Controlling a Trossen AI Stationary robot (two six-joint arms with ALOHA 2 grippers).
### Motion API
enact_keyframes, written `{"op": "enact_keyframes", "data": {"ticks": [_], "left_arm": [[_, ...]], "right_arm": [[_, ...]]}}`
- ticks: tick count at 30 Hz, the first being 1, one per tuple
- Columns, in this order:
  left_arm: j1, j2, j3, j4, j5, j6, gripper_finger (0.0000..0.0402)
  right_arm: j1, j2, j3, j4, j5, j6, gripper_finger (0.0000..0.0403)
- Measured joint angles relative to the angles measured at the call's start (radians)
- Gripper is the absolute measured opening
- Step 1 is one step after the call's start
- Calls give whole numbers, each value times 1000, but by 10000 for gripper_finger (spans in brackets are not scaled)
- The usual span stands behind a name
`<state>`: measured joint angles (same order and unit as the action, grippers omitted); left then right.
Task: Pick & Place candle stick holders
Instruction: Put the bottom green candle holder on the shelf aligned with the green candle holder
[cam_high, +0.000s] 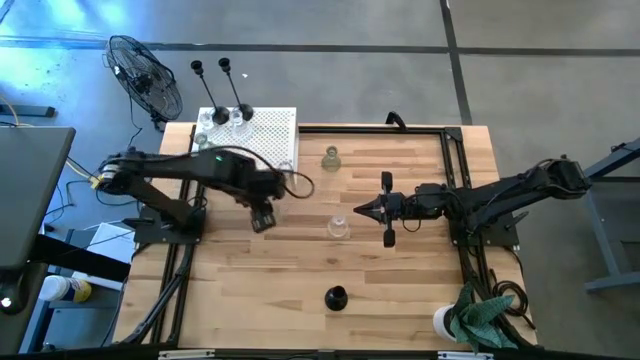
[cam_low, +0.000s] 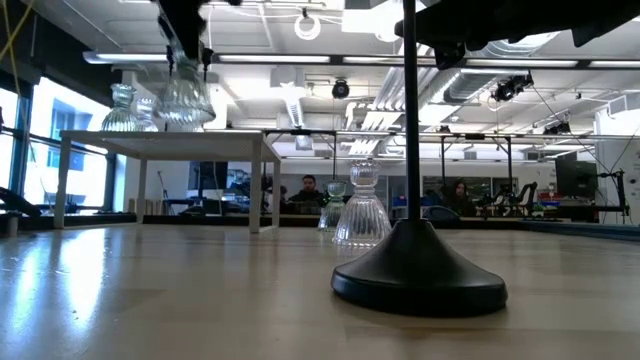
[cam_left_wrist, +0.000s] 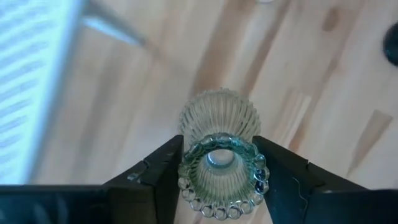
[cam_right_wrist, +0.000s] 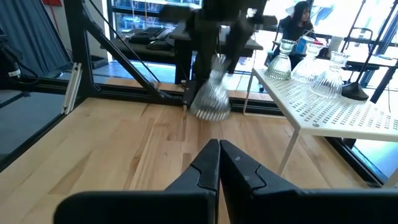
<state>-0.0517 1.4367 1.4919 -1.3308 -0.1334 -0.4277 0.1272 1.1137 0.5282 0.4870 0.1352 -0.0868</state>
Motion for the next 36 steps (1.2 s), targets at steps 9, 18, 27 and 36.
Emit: {"op": "enact_keyframes", "data": {"ticks": [9,18,27,36], "left_arm": [[98,-26,185,-238,-149,-31,167],[386,-33,176,-241,-151,132,174],[587,-33,176,-241,-131,214,170],[637,-35,114,-205,-120,242,169]], "right_arm": [[0,0,0,3,0,0,1],[0,0,0,4,0,-10,1],[0,0,0,4,0,-21,1],[0,0,0,4,0,-26,2]]}}
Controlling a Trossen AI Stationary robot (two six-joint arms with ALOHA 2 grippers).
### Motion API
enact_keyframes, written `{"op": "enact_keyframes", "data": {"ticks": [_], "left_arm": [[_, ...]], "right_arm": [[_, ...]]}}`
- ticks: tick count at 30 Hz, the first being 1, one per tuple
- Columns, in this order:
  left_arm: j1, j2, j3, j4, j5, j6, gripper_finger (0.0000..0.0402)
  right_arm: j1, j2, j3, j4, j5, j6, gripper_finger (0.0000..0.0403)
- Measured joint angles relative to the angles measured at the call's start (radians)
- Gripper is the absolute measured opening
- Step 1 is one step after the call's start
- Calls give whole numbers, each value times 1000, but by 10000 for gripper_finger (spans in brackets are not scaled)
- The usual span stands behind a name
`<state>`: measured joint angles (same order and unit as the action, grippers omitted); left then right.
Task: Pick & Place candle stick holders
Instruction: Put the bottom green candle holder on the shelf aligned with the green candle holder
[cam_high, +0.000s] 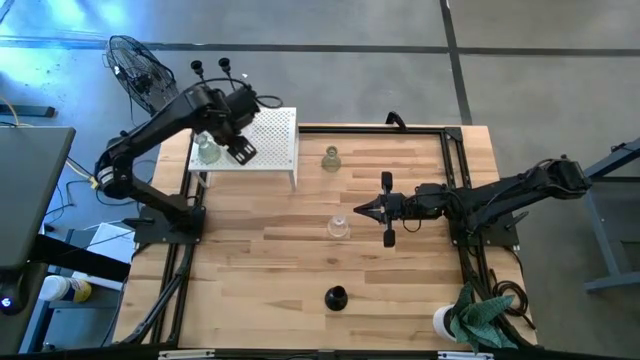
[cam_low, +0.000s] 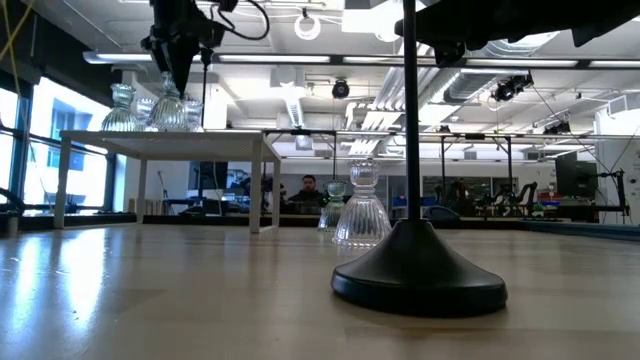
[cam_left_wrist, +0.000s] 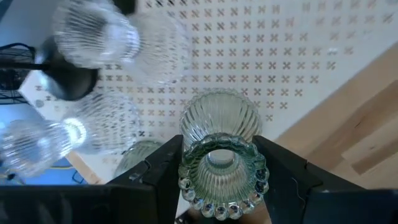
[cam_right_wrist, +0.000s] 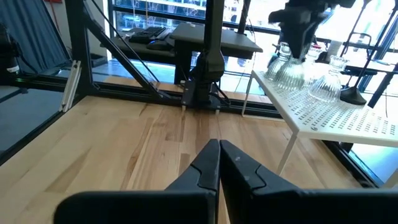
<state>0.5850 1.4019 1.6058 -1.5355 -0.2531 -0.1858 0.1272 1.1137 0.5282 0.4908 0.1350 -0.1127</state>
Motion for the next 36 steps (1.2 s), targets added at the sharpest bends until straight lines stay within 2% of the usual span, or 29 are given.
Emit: {"op": "enact_keyframes", "data": {"ticks": [3,8,15,23,36], "left_arm": [[-1,-1,-43,32,-25,24,169],[2,-5,-46,59,-24,33,169],[66,-5,-46,62,-19,33,169],[76,-5,-46,62,36,52,186],[76,-5,-46,50,-18,54,201]], "right_arm": [[0,0,0,0,0,0,1],[0,0,0,0,0,0,2],[0,0,0,0,-3,0,2],[0,0,0,0,-4,0,2],[0,0,0,0,-9,0,2]]}}
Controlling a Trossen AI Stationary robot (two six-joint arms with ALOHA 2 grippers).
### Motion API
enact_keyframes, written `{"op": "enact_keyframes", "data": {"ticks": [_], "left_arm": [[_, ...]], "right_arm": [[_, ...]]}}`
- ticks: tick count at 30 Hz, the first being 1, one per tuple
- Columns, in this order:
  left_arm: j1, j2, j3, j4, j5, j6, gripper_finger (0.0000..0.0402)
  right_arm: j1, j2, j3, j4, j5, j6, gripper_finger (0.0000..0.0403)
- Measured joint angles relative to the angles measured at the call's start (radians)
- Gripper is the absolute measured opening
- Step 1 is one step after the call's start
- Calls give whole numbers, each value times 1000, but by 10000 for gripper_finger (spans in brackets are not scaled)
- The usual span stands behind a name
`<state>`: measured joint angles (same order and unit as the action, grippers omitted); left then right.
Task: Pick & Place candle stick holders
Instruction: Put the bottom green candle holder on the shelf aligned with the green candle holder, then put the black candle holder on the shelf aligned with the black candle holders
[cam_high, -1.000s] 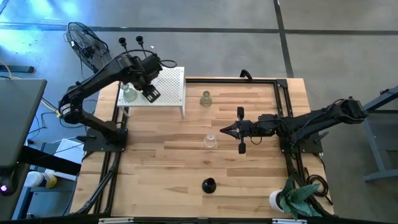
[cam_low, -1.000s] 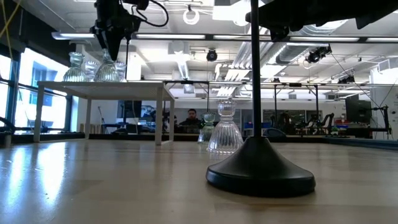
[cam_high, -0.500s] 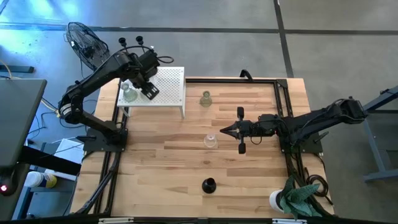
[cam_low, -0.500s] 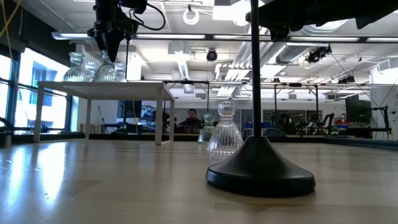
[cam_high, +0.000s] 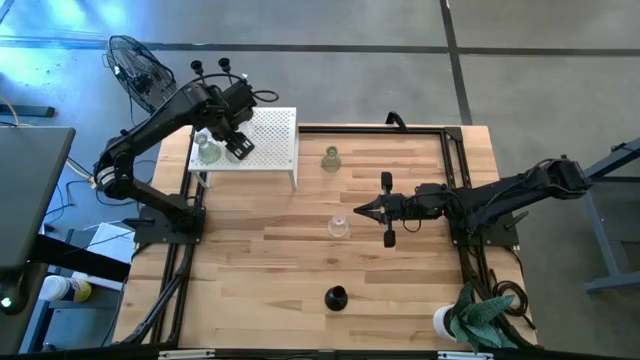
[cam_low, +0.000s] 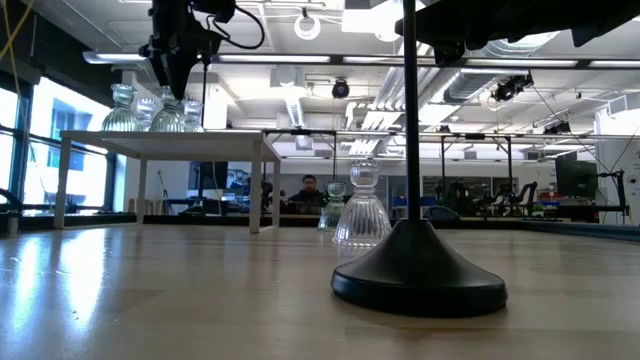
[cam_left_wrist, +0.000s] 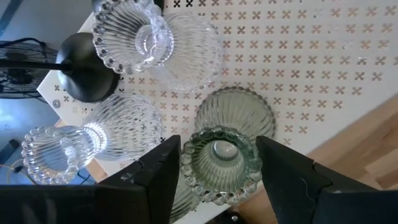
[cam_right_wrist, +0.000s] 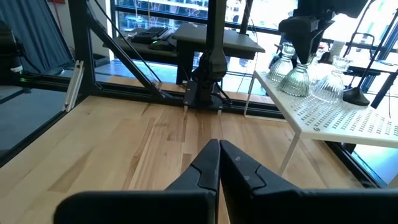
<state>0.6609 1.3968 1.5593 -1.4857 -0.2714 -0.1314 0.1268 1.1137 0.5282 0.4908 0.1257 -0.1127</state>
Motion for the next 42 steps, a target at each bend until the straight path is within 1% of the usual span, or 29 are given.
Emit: {"op": "enact_keyframes", "data": {"ticks": [11,16,18,22,25,27,29,31,34,36,38,42], "left_arm": [[0,-10,1,17,7,16,207],[-2,-17,1,19,11,19,244],[-4,-19,2,17,-6,31,261],[-34,-19,38,6,-27,53,280],[-70,-20,97,-14,-67,67,280],[-104,-20,146,-27,-85,76,273],[-152,-27,195,-63,-71,81,258],[-221,-53,222,-65,-49,82,236],[-382,-113,192,8,-64,32,192],[-512,-157,127,84,-98,-5,158],[-650,-193,35,182,-149,-40,122],[-896,-248,-184,405,-276,-83,52]], "right_arm": [[0,0,0,0,-1,0,1],[0,0,0,0,-2,0,2],[0,0,0,0,-1,0,1],[0,0,0,0,-2,0,2],[0,0,0,0,-2,0,1],[0,0,0,0,-2,0,1],[0,0,0,0,-2,0,1],[0,0,0,0,-2,-7,2],[0,0,0,0,-2,-25,1],[0,0,0,0,-2,-26,1],[0,0,0,0,-2,-26,2],[0,0,0,-2,-2,-21,1]]}}
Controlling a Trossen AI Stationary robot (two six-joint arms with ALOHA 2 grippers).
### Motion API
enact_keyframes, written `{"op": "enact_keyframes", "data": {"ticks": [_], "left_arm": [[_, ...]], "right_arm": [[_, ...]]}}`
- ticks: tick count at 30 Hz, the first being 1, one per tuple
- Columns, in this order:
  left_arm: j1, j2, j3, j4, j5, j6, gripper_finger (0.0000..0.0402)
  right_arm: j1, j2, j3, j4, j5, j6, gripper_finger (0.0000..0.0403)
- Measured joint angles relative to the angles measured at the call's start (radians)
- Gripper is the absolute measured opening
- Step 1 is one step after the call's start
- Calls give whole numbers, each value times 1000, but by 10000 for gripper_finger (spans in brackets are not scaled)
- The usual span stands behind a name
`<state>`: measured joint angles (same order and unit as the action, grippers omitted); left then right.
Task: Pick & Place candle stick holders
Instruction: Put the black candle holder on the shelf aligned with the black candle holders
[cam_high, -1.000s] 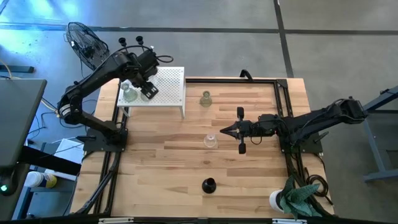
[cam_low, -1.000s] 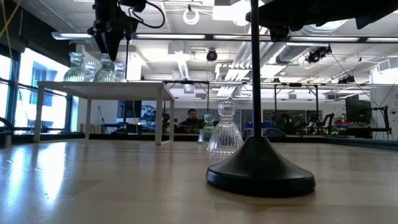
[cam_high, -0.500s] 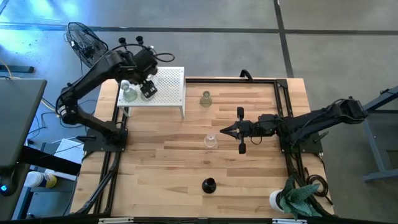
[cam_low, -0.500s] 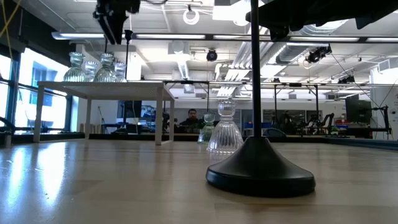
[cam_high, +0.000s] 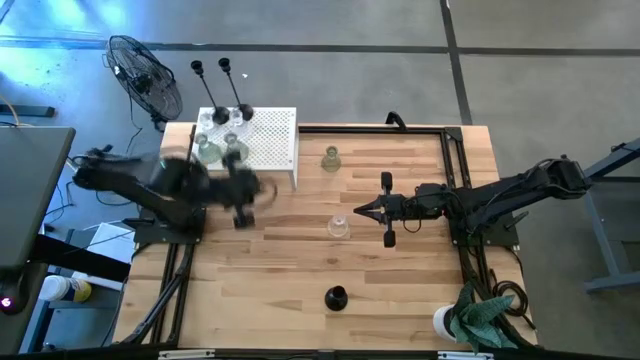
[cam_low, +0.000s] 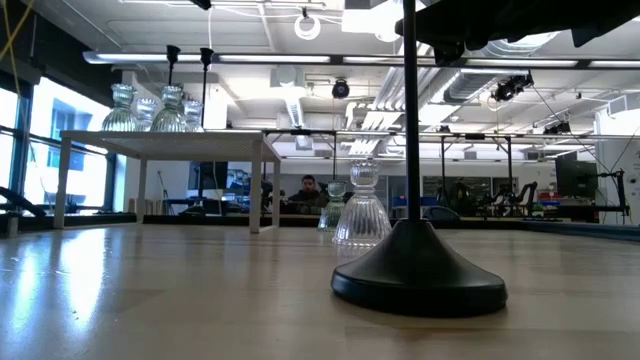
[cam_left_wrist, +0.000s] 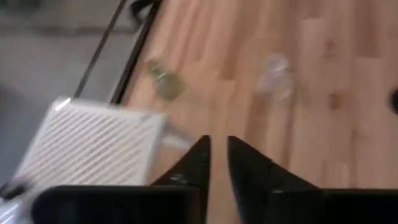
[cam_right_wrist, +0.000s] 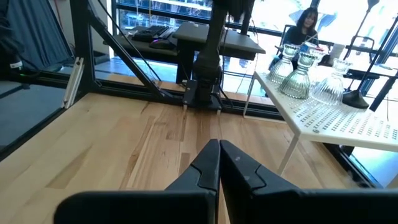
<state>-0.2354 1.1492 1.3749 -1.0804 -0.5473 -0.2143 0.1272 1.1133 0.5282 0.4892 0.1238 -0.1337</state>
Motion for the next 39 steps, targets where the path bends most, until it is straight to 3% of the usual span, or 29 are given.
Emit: {"op": "enact_keyframes", "data": {"ticks": [3,7,11,16,20,24,29,35,39], "left_arm": [[-129,-7,-161,182,-9,5,11],[-222,18,-369,490,-16,1,9],[-315,22,-658,997,-28,77,2],[-355,21,-978,1627,-6,150,1],[-354,21,-1137,1895,-36,160,1],[-345,21,-1214,1982,-63,154,1],[-340,21,-1224,1978,-66,131,1],[-340,21,-1224,1977,-66,128,1],[-340,21,-1224,1976,-66,128,1]], "right_arm": [[0,0,0,-1,0,4,2],[4,0,0,0,1,0,1],[62,0,0,-37,105,-18,1],[164,0,-1,-147,245,40,1],[243,0,-1,-229,284,178,3],[334,28,-1,-243,352,302,25],[456,125,-1,-165,348,421,95],[557,325,0,91,376,428,199],[560,471,0,292,373,376,237]]}}
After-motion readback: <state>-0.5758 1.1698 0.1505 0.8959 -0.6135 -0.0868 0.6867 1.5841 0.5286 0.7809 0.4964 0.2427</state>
